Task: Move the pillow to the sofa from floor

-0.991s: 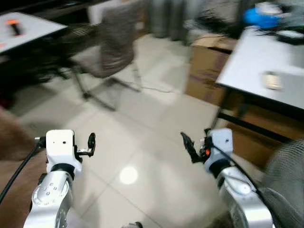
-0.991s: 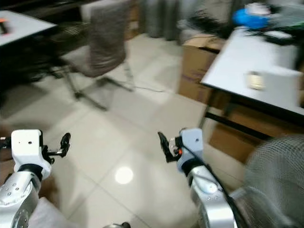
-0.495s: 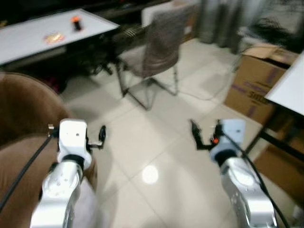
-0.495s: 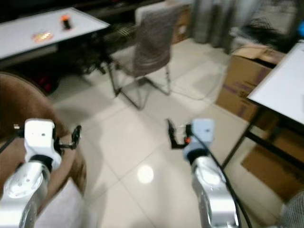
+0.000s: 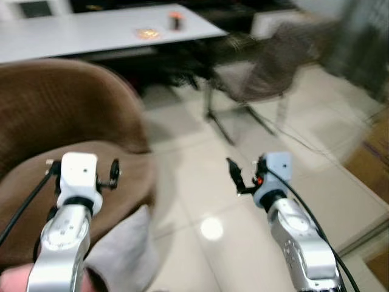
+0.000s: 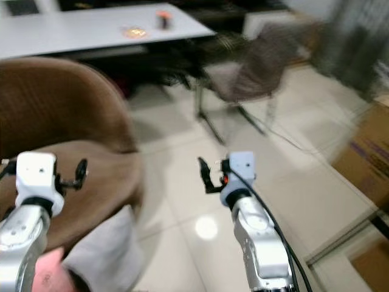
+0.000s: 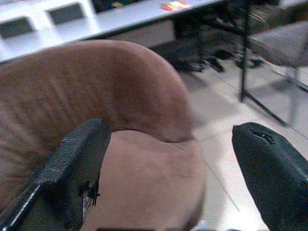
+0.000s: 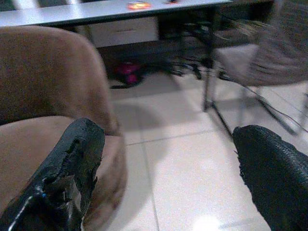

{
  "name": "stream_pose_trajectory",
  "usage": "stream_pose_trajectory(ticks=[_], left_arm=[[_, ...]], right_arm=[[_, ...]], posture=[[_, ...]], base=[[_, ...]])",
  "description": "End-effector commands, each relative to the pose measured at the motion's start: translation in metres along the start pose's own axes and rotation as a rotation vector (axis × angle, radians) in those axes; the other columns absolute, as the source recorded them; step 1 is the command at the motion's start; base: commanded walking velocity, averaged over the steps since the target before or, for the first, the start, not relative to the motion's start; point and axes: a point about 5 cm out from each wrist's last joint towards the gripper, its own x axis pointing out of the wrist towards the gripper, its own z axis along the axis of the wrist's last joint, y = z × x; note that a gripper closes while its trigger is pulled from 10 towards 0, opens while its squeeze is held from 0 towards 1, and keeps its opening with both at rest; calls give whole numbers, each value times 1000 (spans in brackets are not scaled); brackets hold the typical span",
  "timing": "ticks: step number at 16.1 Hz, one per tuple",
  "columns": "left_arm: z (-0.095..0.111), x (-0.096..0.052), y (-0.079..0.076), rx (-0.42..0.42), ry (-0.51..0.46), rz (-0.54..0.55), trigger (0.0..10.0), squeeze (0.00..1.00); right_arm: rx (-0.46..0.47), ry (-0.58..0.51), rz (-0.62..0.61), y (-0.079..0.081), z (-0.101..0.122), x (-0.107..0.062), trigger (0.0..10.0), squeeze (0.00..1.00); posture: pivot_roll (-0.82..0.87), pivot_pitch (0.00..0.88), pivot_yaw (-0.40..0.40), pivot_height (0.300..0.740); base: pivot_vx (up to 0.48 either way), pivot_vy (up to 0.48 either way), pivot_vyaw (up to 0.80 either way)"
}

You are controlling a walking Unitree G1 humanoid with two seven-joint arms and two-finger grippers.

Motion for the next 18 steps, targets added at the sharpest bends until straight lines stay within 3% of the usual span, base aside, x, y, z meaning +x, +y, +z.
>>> stream_pose_trajectory(ticks=[1,10,13,16,17,18], left_arm=[[1,0,-4,7,-6,-14,10000,0],[4,-2,-5,33,-31,-21,10000,0],[3,-1,-7,28,-28,-26,10000,0],[-1,0,-9,115,-31,-56,10000,0],[-2,-1,-10,102,-34,-64,10000,0],[-2,-2,-9,92,-45,-67,10000,0]], right_arm=[[-29,11,-32,-9,-1,0,10000,1000],[-60,11,-32,-10,0,3,10000,1000],[-64,12,-65,-13,-2,3,10000,1000],[-138,15,-133,-18,-3,4,10000,973],[-158,-11,-137,-19,-1,4,10000,0],[-179,-25,-121,-18,0,3,10000,0]], posture=[[-54,0,4,740],[-42,0,-8,740],[-47,0,-8,740],[-48,0,-9,740],[-48,0,-9,740],[-45,0,-13,740]], base=[[0,-394,800],[0,-443,766],[0,0,0],[0,0,0],[0,0,0],[0,0,0]])
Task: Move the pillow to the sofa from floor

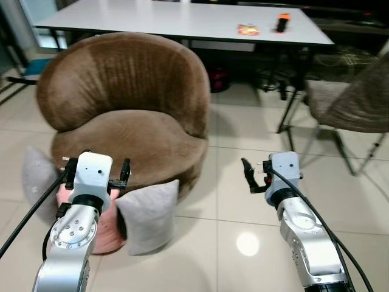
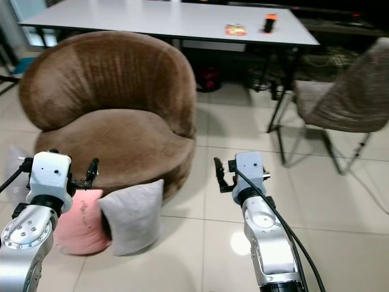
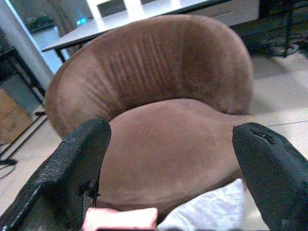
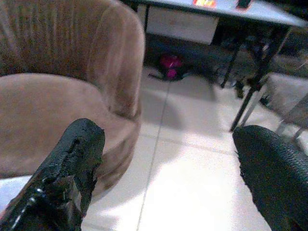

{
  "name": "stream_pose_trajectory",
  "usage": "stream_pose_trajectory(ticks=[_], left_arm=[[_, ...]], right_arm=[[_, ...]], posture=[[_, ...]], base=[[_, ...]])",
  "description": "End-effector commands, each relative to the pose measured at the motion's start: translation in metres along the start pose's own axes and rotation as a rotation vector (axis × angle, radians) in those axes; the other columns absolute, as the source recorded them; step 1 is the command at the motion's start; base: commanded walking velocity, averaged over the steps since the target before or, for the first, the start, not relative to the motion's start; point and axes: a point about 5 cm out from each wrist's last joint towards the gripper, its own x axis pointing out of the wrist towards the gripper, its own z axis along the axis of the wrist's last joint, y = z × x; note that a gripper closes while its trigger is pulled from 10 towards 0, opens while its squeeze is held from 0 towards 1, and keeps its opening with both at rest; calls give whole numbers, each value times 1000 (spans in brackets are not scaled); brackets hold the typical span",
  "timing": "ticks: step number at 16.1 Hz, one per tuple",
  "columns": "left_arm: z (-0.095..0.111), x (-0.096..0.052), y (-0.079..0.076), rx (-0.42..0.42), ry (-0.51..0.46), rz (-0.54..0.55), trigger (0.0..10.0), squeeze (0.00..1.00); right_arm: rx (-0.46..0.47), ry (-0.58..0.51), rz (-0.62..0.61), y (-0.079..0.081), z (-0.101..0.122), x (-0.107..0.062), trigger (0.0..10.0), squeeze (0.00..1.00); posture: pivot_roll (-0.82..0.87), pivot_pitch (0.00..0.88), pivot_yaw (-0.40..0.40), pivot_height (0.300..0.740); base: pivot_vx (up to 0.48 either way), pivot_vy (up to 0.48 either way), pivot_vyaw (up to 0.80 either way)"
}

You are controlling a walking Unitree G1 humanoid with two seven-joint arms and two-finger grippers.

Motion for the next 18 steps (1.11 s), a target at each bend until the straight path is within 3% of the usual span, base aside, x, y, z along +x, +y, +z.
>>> stream_pose_trajectory(ticks=[1,6,11,15,18], left_arm=[[-2,-1,3,-7,-1,4,10000,0],[-2,-2,3,-18,-16,12,10000,0],[0,0,1,-33,-36,3,10000,0],[1,-1,-1,-55,-45,5,10000,0],[0,-2,1,-56,-45,14,10000,0]], right_arm=[[2,-16,13,2,3,-1,10000,0],[28,-5,-9,1,-2,-3,10000,0],[4,-27,-44,-5,2,-1,10000,0],[29,-33,4,-1,4,1,10000,0],[-6,-45,34,3,4,2,10000,0]], posture=[[-43,0,-15,740],[-39,0,-20,740],[-44,0,-22,740],[-37,0,-32,740],[-30,0,-38,740]], base=[[0,0,0],[196,0,596],[248,0,0],[259,0,0],[262,0,715]])
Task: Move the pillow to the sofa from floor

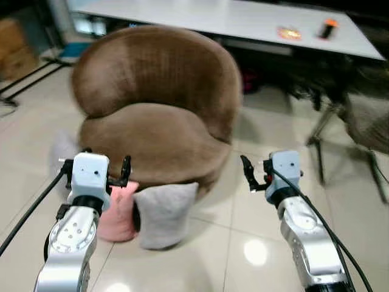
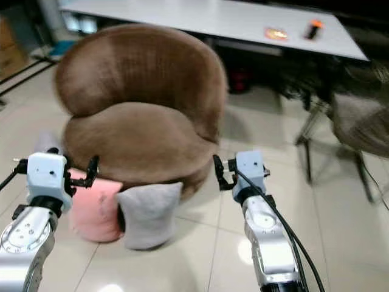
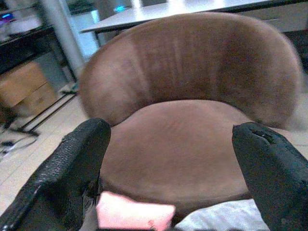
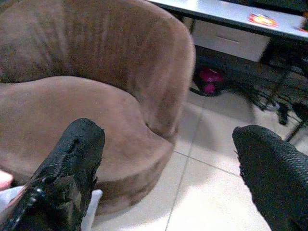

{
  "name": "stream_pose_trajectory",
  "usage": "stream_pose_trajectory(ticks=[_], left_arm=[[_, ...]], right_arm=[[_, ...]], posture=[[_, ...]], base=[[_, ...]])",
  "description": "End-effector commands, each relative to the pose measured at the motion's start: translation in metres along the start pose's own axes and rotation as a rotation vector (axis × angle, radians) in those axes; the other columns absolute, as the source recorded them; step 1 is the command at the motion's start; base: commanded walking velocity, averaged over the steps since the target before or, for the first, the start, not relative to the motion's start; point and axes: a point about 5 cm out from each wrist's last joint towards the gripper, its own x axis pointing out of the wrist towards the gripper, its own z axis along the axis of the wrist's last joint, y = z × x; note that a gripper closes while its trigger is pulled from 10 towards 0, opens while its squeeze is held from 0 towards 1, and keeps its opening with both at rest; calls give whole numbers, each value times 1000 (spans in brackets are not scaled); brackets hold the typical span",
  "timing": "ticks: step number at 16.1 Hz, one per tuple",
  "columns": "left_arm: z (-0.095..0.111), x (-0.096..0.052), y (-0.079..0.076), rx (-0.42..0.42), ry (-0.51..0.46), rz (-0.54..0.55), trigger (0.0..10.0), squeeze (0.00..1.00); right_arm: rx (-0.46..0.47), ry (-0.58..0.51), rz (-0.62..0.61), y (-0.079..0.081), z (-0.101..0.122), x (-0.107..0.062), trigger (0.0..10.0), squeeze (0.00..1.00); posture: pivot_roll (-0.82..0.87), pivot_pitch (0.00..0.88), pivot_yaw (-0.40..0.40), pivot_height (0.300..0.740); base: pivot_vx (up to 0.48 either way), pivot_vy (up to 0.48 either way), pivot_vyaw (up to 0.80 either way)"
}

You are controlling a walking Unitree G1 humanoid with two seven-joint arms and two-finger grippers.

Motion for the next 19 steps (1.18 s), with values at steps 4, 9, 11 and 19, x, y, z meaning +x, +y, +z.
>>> stream_pose_trajectory(ticks=[4,9,11,19], left_arm=[[1,1,1,6,-4,12,10000,0],[2,5,2,6,-8,11,10000,0],[3,6,2,8,-9,9,10000,0],[3,9,3,14,-12,2,10000,0]], right_arm=[[-27,-4,-22,-1,4,8,10000,0],[97,26,-70,-7,-1,8,10000,0],[97,23,-80,-6,0,9,10000,0],[49,2,-46,-2,3,9,10000,0]], posture=[[-25,0,-41,740],[-36,0,-30,740],[-41,0,-24,740],[-42,0,-20,740]], base=[[262,0,800],[262,0,0],[272,0,0],[271,0,173]])
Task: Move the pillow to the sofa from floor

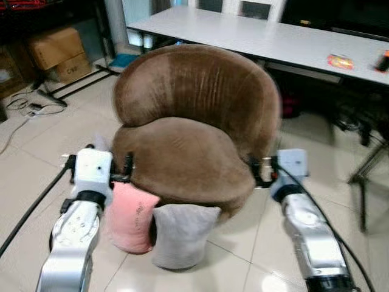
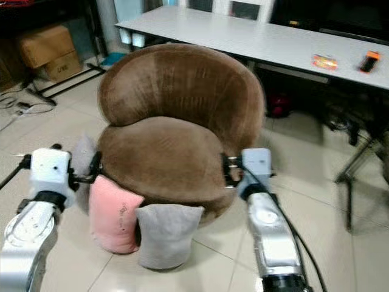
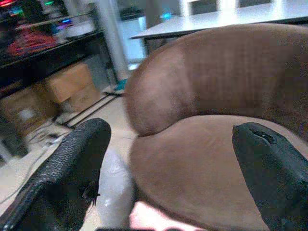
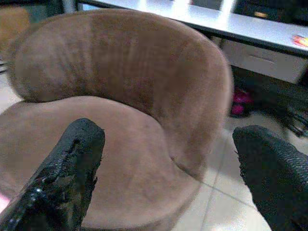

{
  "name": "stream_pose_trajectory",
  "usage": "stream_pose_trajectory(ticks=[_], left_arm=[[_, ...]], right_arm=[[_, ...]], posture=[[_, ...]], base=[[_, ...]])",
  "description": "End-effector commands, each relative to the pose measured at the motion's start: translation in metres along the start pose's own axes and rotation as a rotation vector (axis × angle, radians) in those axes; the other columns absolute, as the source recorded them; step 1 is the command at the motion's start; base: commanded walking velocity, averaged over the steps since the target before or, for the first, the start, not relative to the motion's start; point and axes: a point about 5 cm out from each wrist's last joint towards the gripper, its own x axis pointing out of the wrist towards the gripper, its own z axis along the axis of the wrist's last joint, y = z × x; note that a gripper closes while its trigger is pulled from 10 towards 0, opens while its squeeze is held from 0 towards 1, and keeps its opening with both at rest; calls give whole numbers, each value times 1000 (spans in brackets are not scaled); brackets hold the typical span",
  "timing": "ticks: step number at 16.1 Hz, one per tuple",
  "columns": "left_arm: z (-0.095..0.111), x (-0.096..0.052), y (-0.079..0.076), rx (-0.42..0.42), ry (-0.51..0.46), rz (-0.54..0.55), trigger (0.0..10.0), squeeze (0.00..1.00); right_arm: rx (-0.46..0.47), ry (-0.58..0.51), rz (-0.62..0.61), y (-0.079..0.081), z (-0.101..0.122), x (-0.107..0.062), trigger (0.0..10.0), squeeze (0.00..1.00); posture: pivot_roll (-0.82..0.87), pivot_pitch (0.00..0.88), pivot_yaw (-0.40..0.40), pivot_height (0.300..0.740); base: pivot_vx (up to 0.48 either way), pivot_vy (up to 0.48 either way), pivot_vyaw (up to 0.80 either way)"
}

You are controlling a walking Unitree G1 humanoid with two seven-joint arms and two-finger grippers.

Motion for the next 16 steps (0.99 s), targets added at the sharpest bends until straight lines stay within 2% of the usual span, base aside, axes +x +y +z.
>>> stream_pose_trajectory(ticks=[1,3,7,16], left_arm=[[-2,-1,6,12,9,20,10000,0],[-2,-1,6,11,9,20,10000,0],[-2,0,5,10,7,20,10000,0],[-2,1,4,4,4,12,10000,0]], right_arm=[[0,-25,39,11,7,2,10000,0],[-1,-22,30,11,6,3,10000,0],[34,-12,9,8,5,4,10000,0],[40,-11,-14,5,5,6,10000,0]], posture=[[-39,0,-22,740],[-39,0,-22,740],[-39,0,-24,740],[-39,0,-25,740]], base=[[274,0,800],[270,0,800],[272,0,0],[274,0,0]])
